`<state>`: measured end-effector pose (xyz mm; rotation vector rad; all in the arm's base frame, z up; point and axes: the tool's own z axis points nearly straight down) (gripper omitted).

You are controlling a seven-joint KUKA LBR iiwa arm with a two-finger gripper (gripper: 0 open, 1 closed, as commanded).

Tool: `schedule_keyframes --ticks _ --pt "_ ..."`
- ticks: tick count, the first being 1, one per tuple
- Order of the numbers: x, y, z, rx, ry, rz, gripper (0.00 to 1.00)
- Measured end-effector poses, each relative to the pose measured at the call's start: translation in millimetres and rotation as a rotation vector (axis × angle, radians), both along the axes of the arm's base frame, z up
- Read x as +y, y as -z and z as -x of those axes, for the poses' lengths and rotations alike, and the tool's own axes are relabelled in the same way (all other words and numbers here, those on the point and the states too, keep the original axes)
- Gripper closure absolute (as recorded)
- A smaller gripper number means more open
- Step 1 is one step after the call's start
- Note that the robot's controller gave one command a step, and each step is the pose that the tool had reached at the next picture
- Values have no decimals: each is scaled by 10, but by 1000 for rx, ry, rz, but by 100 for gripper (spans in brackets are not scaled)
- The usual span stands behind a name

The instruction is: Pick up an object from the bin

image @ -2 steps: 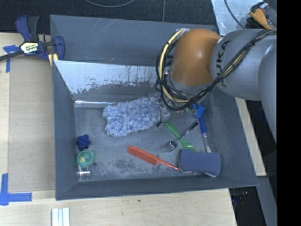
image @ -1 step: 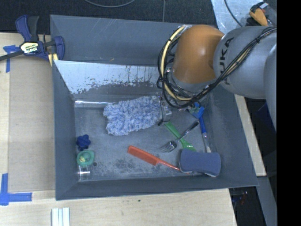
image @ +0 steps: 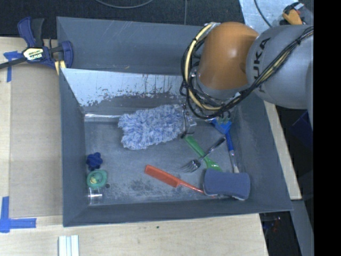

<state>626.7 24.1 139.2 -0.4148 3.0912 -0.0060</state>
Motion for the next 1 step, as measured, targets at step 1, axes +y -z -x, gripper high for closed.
schedule_keyframes --ticks 1 --pt "0 -116 2 0 0 0 100"
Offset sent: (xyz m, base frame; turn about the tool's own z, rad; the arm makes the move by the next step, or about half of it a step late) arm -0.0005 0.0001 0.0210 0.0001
